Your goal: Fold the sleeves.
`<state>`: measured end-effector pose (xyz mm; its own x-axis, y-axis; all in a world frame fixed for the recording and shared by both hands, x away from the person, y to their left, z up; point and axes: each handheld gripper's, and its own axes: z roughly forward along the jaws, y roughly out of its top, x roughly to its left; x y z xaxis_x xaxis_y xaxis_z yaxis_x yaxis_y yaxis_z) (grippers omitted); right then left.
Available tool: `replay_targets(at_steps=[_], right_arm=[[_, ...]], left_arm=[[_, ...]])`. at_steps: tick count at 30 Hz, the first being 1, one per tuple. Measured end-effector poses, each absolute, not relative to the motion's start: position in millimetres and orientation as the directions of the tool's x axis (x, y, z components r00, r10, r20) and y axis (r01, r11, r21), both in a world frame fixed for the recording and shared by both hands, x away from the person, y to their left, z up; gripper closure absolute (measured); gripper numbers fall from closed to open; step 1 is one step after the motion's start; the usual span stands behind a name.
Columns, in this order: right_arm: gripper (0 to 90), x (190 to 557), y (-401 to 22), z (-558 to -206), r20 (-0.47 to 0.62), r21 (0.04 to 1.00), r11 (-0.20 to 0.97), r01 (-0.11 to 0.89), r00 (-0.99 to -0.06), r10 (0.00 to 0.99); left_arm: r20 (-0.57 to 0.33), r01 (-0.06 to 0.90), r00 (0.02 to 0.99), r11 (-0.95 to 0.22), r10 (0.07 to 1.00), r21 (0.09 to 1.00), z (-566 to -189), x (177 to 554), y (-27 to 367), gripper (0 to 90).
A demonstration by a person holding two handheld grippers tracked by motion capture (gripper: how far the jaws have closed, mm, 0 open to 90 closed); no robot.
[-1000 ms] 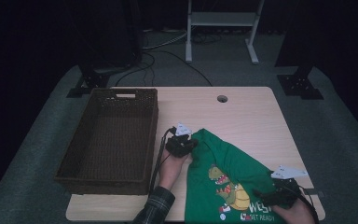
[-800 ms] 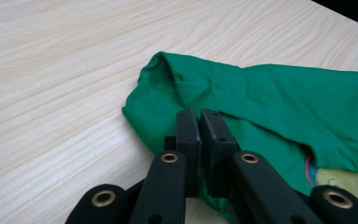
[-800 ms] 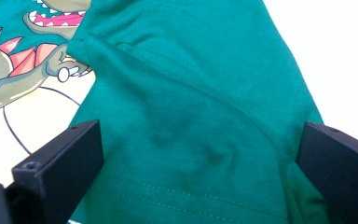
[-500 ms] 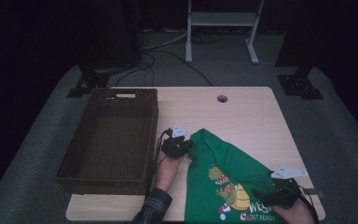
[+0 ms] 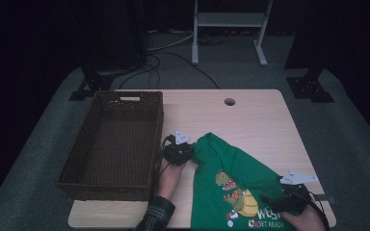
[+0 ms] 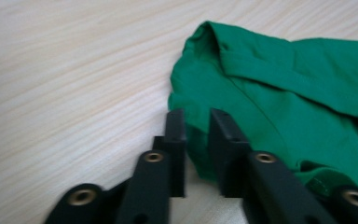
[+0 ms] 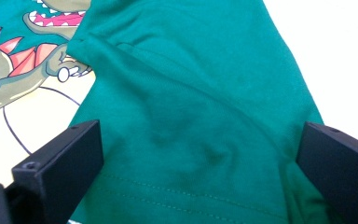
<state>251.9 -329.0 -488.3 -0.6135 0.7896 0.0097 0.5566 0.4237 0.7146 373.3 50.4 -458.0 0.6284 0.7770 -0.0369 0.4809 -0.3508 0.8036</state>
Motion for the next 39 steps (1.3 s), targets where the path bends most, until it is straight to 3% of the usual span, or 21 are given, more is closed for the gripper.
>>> replay_targets(at_steps=[7, 21, 28, 39], right_arm=[[0.0, 251.9, -329.0, -488.3, 0.010, 0.715, 0.424, 0.556, -0.614, 0.790], [0.0, 251.9, -329.0, -488.3, 0.010, 0.715, 0.423, 0.557, -0.614, 0.790], [0.0, 251.9, -329.0, -488.3, 0.010, 0.715, 0.424, 0.557, -0.613, 0.790], [0.0, 251.9, -329.0, -488.3, 0.009, 0.715, 0.424, 0.556, -0.614, 0.790]], left_arm=[[-0.095, 0.459, 0.658, -0.298, 0.747, 0.837, -441.5, 369.9, 46.9, 39.7], [-0.130, 0.403, 0.793, -0.352, 0.596, 0.845, -435.7, 355.9, 6.1, 2.4], [-0.119, 0.368, 0.860, -0.442, 0.496, 0.818, -450.1, 338.2, -21.8, 1.4], [-0.033, 0.395, 0.838, -0.564, 0.544, 0.726, -480.1, 333.8, -17.9, 1.4]])
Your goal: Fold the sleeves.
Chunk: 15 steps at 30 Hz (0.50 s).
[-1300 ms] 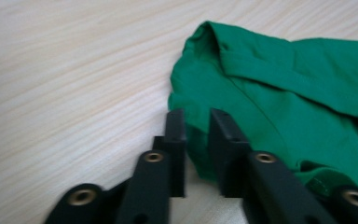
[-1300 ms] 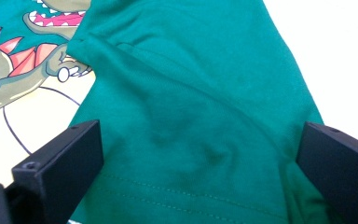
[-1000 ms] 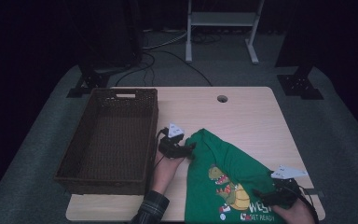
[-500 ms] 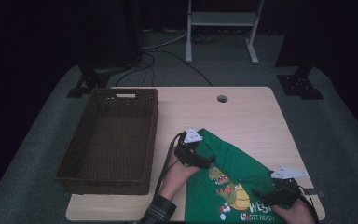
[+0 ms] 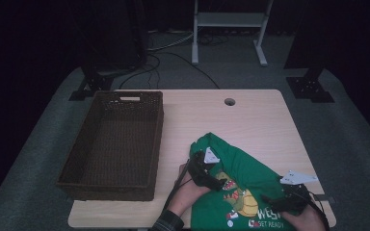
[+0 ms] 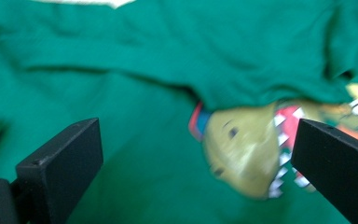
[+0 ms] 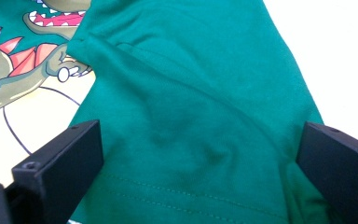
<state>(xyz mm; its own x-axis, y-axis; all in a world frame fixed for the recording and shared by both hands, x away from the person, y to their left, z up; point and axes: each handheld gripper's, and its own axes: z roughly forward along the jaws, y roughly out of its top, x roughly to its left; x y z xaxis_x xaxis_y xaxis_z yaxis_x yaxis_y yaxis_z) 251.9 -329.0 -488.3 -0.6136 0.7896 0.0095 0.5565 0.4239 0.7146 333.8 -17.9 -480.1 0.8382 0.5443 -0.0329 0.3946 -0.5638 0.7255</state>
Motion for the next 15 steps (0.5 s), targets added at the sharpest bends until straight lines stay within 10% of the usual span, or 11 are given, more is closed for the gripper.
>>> replay_targets(at_steps=[15], right_arm=[[0.0, 251.9, -328.8, -488.3, 0.009, 0.715, 0.424, 0.557, -0.613, 0.790]], left_arm=[[0.017, 0.386, 0.824, -0.583, 0.567, 0.715, -484.0, 332.8, 19.0, 1.4]])
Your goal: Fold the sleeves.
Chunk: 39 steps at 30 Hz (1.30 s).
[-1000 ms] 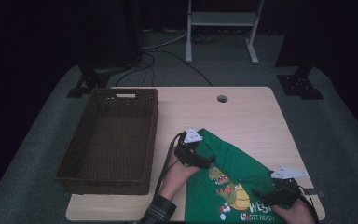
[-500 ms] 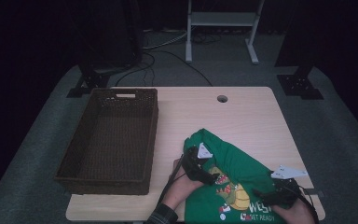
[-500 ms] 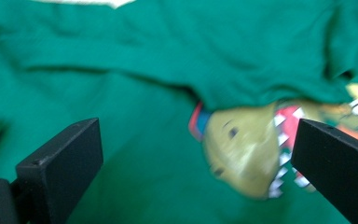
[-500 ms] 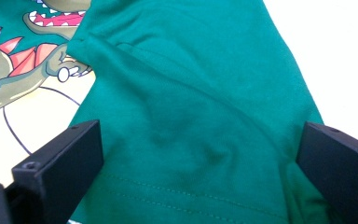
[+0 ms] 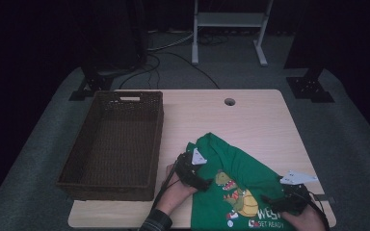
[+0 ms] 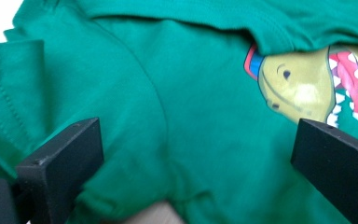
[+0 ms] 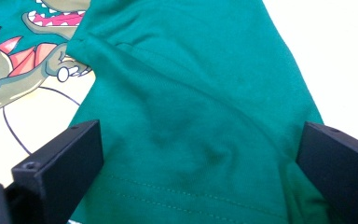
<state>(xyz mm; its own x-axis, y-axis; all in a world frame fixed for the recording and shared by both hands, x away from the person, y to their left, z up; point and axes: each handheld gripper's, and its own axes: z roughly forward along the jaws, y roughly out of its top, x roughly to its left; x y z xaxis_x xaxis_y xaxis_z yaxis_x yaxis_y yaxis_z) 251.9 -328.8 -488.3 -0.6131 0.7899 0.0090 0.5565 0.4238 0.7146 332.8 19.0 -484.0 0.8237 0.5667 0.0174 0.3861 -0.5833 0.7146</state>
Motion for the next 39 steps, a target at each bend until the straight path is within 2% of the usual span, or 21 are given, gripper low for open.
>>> replay_targets(at_steps=[22, 39], right_arm=[[0.0, 253.5, -328.6, -486.4, 0.008, 0.705, 0.440, 0.556, -0.627, 0.779], [0.0, 262.3, -311.1, -466.5, 0.004, 0.739, 0.457, 0.496, -0.681, 0.733]], left_arm=[[0.023, 0.389, 0.814, -0.575, 0.580, 0.720, -484.5, 330.3, 36.0, 1.4], [0.023, 0.389, 0.814, -0.575, 0.580, 0.720, -484.4, 330.8, 36.8, 1.4]])
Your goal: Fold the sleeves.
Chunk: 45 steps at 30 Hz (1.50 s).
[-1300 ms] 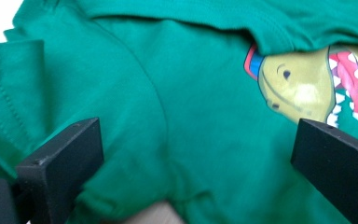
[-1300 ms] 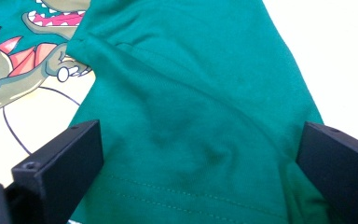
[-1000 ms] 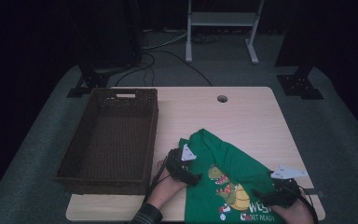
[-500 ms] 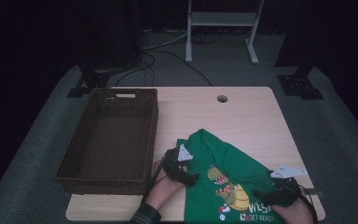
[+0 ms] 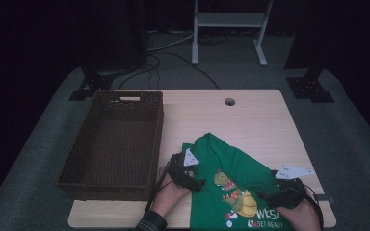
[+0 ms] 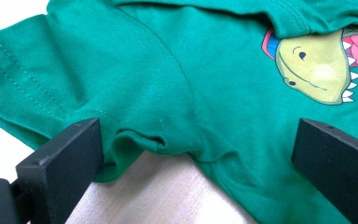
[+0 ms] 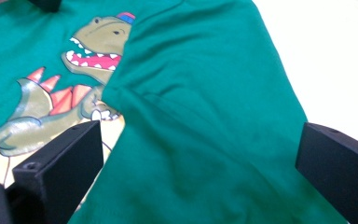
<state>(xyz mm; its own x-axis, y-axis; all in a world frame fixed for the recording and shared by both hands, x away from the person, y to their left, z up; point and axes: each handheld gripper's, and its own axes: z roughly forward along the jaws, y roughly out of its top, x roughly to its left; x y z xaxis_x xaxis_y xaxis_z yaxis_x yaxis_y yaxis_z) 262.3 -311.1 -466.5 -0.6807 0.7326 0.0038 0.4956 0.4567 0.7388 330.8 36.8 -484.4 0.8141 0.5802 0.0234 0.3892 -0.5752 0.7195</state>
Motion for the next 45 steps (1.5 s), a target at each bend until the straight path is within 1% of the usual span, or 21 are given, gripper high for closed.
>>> replay_targets(at_steps=[12, 16, 17, 18, 29, 36, 37, 39, 45], right_arm=[[0.0, 268.8, -297.8, -464.5, -0.001, 0.734, 0.487, 0.473, -0.716, 0.698], [0.0, 269.4, -294.2, -462.8, 0.013, 0.737, 0.483, 0.474, -0.723, 0.690], [1.4, 269.8, -293.1, -462.3, 0.017, 0.737, 0.480, 0.475, -0.724, 0.690], [4.7, 270.2, -292.4, -461.4, 0.019, 0.737, 0.484, 0.471, -0.731, 0.682], [5.6, 274.5, -280.3, -457.6, 0.015, 0.729, 0.512, 0.455, -0.757, 0.653], [7.2, 279.6, -270.4, -455.5, 0.004, 0.726, 0.538, 0.428, -0.785, 0.619], [7.7, 279.8, -268.8, -454.9, 0.005, 0.727, 0.539, 0.425, -0.789, 0.615], [11.6, 279.7, -266.4, -453.7, 0.007, 0.723, 0.550, 0.418, -0.801, 0.599], [15.0, 279.1, -262.9, -454.2, -0.003, 0.707, 0.578, 0.407, -0.816, 0.578]], left_arm=[[0.023, 0.391, 0.813, -0.573, 0.583, 0.720, -484.6, 330.6, 36.4, 1.4], [0.023, 0.391, 0.813, -0.574, 0.582, 0.720, -484.6, 330.7, 36.4, 1.4], [0.023, 0.391, 0.813, -0.574, 0.582, 0.720, -484.5, 330.6, 36.4, 1.4], [0.022, 0.391, 0.813, -0.573, 0.582, 0.720, -484.6, 330.7, 36.4, 1.4], [0.023, 0.391, 0.813, -0.574, 0.582, 0.719, -484.5, 330.7, 36.4, 1.3], [0.022, 0.391, 0.813, -0.574, 0.582, 0.720, -484.6, 330.7, 36.4, 1.4], [0.023, 0.391, 0.813, -0.574, 0.582, 0.719, -484.5, 330.7, 36.5, 1.4], [0.023, 0.391, 0.813, -0.574, 0.582, 0.719, -484.5, 330.7, 36.5, 1.3], [0.023, 0.391, 0.813, -0.574, 0.582, 0.719, -484.5, 330.7, 36.5, 1.3]])
